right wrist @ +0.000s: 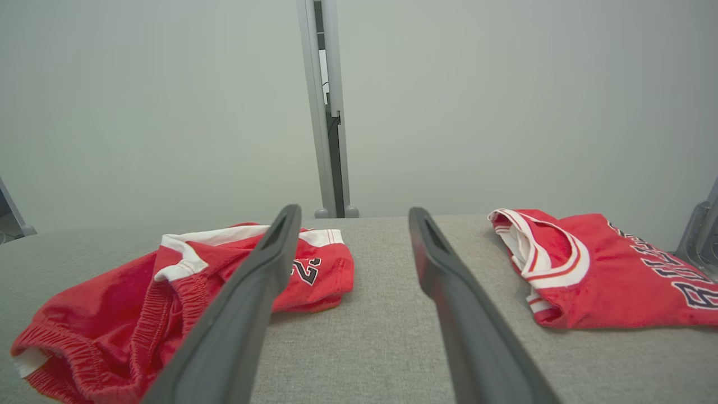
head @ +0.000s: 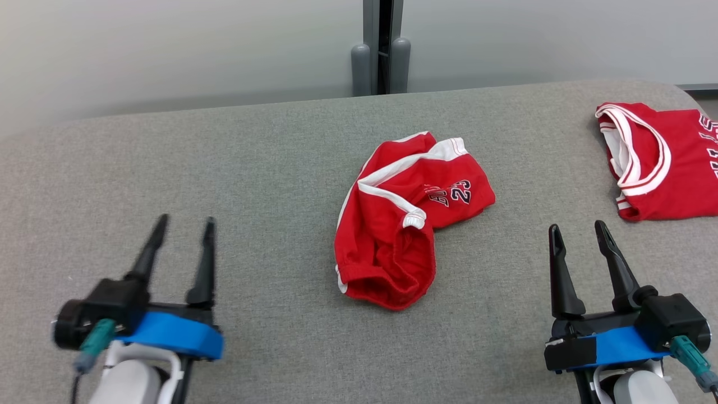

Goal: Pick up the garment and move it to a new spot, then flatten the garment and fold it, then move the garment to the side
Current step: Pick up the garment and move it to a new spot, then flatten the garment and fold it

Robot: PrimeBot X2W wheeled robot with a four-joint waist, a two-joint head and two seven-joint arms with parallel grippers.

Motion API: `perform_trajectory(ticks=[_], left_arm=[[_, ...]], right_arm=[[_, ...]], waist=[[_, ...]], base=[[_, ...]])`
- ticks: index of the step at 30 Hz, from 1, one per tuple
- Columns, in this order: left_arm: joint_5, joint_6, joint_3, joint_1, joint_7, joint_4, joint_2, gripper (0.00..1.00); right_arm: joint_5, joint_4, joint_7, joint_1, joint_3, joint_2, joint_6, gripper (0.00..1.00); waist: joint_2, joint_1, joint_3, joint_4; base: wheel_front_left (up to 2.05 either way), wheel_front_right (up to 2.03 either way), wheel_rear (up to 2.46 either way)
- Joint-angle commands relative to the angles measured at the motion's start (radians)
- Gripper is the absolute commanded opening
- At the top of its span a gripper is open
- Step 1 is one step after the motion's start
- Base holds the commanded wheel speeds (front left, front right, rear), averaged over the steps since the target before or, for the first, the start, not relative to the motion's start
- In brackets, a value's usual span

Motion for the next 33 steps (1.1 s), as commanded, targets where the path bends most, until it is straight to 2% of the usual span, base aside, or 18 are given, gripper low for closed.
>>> perform_trajectory(ticks=[1, 6, 13, 21, 33], left_arm=[[0.011, 0.016, 0.04, 0.032, -0.004, -0.024, 0.009, 1.0], [0.047, 0.022, 0.16, 0.107, -0.004, -0.102, -0.003, 1.0], [0.105, -0.018, 0.266, 0.198, -0.004, -0.147, -0.056, 1.0], [0.158, -0.08, 0.319, 0.234, -0.004, -0.119, -0.127, 1.0], [0.208, -0.137, 0.372, 0.237, -0.005, -0.092, -0.17, 1.0]], right_arm=[[-0.009, -0.003, 0.001, 0.011, -0.001, 0.0, -0.001, 1.0], [-0.004, 0.002, 0.001, 0.027, -0.003, 0.0, -0.001, 1.0], [0.008, 0.006, 0.001, 0.058, -0.008, 0.0, -0.001, 1.0], [0.012, 0.012, 0.001, 0.081, 0.014, 0.0, -0.001, 1.0], [0.016, 0.02, 0.0, 0.087, 0.025, -0.006, -0.001, 1.0]], waist=[[-0.0001, 0.0, -0.002, 0.003], [-0.0001, 0.0, -0.015, 0.006], [-0.0001, 0.0, -0.034, 0.0], [-0.0001, 0.0, -0.052, -0.005], [-0.0001, 0.0, -0.064, -0.003]], base=[[0.0, 0.0, 0.0], [0.0, 0.0, 0.0], [0.0, 0.0, 0.0], [0.0, 0.0, 0.0], [0.0, 0.0, 0.0]])
